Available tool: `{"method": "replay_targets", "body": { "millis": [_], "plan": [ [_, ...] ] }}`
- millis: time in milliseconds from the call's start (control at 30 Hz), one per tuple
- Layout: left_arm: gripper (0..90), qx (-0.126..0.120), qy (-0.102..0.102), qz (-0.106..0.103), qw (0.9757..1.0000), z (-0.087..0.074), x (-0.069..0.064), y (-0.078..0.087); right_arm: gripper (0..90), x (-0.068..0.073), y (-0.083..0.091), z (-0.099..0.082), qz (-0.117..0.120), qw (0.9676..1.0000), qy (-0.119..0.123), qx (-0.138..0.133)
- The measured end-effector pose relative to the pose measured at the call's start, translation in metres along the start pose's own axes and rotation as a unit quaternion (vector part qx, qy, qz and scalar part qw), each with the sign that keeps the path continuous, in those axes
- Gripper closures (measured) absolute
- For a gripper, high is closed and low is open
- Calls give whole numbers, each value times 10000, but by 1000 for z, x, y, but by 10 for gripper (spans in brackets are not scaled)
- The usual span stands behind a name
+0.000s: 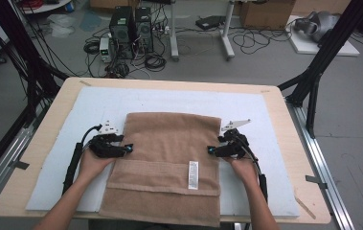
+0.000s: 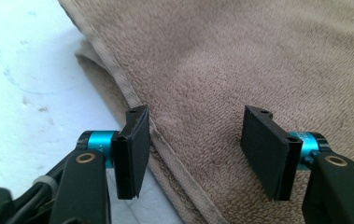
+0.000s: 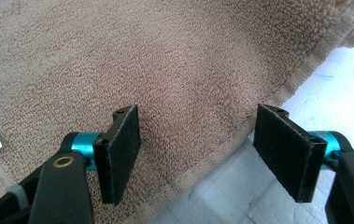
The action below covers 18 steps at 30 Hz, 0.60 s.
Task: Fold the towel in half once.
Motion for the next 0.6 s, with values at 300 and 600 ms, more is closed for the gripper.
{"method": "replay_targets", "body": {
  "millis": [300,600],
  "plan": [
    [503,-38,83,-35,10000,0,0,-1,517,6,-1,1,-26,10000,74,38],
    [769,-168,214,-253,9993,2,-2,-3,795,11,-2,2,576,9983,99,-5]
  ]
}}
Point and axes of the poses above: each handheld gripper's, and its own axes: y roughly backward along the jaws, z roughly out of its top, x roughly to its left, the point moved 7 cm from there along -y, roughly forward along the jaws, and after that the axes turned 7 degrees about z, right-handed, at the moved point
